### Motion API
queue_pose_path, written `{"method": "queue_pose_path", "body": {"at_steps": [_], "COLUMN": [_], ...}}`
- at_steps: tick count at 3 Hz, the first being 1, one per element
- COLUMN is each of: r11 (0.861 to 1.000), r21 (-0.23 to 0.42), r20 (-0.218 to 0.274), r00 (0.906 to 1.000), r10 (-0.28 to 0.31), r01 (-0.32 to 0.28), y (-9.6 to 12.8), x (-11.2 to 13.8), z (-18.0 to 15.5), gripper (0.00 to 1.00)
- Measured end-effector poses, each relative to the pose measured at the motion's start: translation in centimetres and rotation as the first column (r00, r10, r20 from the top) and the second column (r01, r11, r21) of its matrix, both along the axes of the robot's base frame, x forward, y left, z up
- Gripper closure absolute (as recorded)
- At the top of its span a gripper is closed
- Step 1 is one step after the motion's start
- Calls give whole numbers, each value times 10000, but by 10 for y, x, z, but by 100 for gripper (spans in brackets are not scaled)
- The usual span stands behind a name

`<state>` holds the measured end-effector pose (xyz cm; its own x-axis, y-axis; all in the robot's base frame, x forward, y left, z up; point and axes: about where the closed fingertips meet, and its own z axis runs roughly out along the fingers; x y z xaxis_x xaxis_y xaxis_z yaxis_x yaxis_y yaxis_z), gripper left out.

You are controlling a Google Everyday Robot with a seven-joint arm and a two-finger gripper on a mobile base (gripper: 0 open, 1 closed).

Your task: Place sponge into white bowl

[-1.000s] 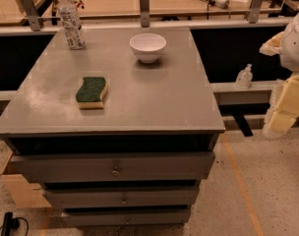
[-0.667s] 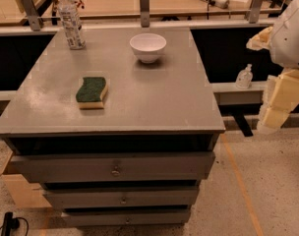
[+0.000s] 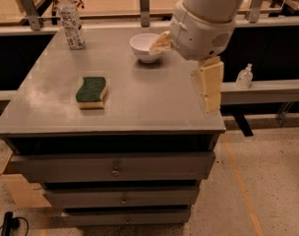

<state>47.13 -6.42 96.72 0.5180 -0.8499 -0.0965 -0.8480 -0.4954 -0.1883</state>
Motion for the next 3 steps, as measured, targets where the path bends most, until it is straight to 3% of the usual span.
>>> {"method": "queue_pose_path", "body": {"at_steps": [1,2,3], "r11": [9486,9201,8996], "r21": [-1107,-1274,-1654], "r20": [286,677,727], "r00": [9531,9223,9047], "r10": [3014,3805,4199], "r01": [-2966,-3703,-4042], "y": [53,58,71], "x": [11,19,47], "z": [-22,-20,-23], "gripper": [0,0,0]}}
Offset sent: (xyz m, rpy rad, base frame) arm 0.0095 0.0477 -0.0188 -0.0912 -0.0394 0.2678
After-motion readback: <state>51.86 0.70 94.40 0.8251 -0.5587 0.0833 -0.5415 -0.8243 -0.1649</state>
